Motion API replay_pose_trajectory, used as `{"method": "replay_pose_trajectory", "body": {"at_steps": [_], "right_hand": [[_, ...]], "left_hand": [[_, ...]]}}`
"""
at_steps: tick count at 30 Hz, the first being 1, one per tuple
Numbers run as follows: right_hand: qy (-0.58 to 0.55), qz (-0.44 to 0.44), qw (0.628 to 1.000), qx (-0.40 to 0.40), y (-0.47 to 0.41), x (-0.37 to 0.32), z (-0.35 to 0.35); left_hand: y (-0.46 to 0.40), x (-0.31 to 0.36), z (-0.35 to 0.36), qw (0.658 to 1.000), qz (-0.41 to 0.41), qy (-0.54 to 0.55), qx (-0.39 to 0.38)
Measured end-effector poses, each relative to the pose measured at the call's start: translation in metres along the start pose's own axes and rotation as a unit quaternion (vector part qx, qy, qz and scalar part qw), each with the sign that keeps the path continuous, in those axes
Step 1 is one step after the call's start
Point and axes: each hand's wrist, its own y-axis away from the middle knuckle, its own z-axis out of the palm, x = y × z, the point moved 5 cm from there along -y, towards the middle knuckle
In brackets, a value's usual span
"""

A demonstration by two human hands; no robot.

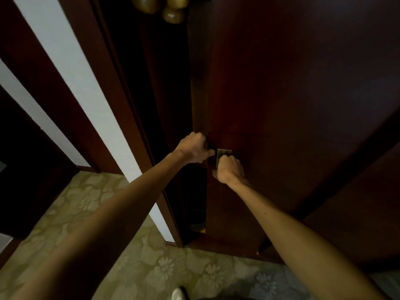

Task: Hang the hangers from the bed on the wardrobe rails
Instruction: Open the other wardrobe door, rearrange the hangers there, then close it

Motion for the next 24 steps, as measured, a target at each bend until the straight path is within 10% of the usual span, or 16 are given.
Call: {"method": "replay_pose_trajectory", "body": {"at_steps": [13,24], "right_hand": [[-0.066,-0.040,0.993,-0.085,-0.016,-0.086,0.033],[0.109,-0.176,0.976,-0.067,-0.024,-0.126,0.056]], "left_hand": [[0.029,-0.053,-0.024,0.991,-0.069,-0.111,0.016],[0.028,-0.067,-0.020,0.980,-0.072,-0.175,0.062]]}}
